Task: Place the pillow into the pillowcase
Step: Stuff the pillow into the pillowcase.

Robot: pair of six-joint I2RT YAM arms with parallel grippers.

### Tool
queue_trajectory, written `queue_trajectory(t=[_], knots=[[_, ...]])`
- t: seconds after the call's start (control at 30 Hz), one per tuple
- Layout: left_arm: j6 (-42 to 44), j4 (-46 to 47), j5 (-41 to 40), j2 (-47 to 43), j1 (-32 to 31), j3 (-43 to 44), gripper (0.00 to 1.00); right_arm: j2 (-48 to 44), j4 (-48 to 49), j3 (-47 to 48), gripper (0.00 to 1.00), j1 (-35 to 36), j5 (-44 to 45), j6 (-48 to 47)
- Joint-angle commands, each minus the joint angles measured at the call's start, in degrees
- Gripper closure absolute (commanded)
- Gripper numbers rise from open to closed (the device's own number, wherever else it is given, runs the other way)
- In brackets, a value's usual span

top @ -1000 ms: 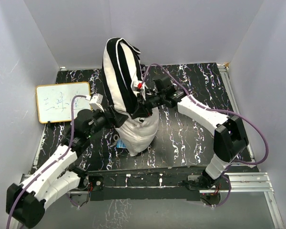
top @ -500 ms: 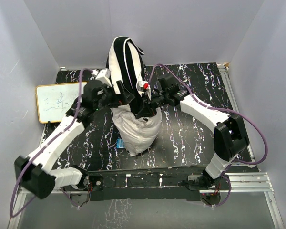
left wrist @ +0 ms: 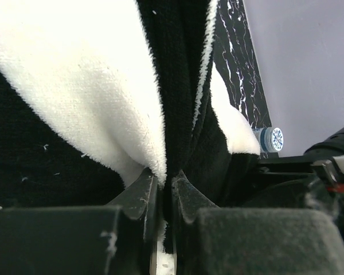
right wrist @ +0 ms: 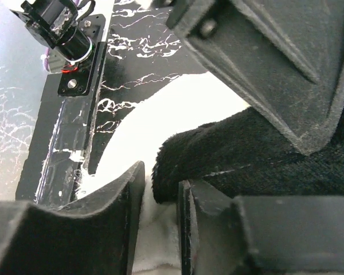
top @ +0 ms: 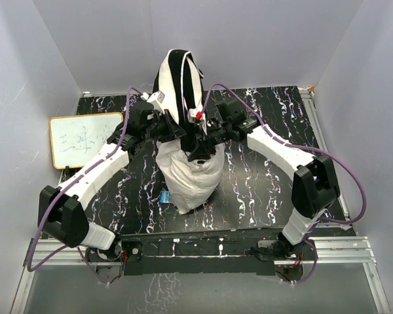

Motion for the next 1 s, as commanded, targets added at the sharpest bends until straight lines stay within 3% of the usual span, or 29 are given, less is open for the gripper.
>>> queue_trajectory(t=[0.0,0.13,0.23,0.33,0.43,0.57,0.63,0.7,0.73,0.87,0.97], knots=[[1.15,-2.31,2.5,-0.15,-0.25,0.91,1.0,-0.41,-11.84,2.62,0.59,-1.6,1.02,-9.11],[1.6,-2.37,3.1,-0.16,1.49,0.83,1.0,-8.71,-23.12,3.03,0.31,-3.84,-1.91,-23.72],[0.7,-0.79,5.1,0.67,2.69,0.66,1.0,-17.49,-24.5,-3.19,0.1,-3.91,-0.29,-33.27],[-0.02,0.89,7.73,2.3,3.35,1.3,1.0,-19.91,-28.67,-6.42,0.01,-3.83,3.06,-44.3],[-0.36,1.51,9.57,3.95,3.47,2.41,1.0,-20.62,-17.58,-13.39,0.01,-3.87,8.91,-42.07],[-1.73,2.63,12.69,5.01,3.5,2.88,1.0,-17.85,9.05,-22.33,0.01,-1.27,22.34,-29.27],[-2.56,3.59,14.74,5.04,3.47,2.41,1.0,-14.93,27.52,-26.91,0.13,1.76,39.28,-21.09],[-3.44,5.0,17.69,5.53,3.47,1.8,1.0,-10.94,44.69,-28.92,0.72,1.94,53.92,-14.45],[-4.32,5.93,19.44,6.0,3.41,1.32,1.0,-8.75,50.3,-27.36,0.9,1.42,58.65,-10.23],[-6.64,8.88,23.68,8.6,1.84,-0.37,1.0,-2.13,47.94,-16.12,0.92,-3.42,62.37,3.13],[-5.36,7.36,23.71,9.19,1.49,0.51,1.0,-2.31,45.58,-17.0,0.92,-7.52,53.66,4.47]])
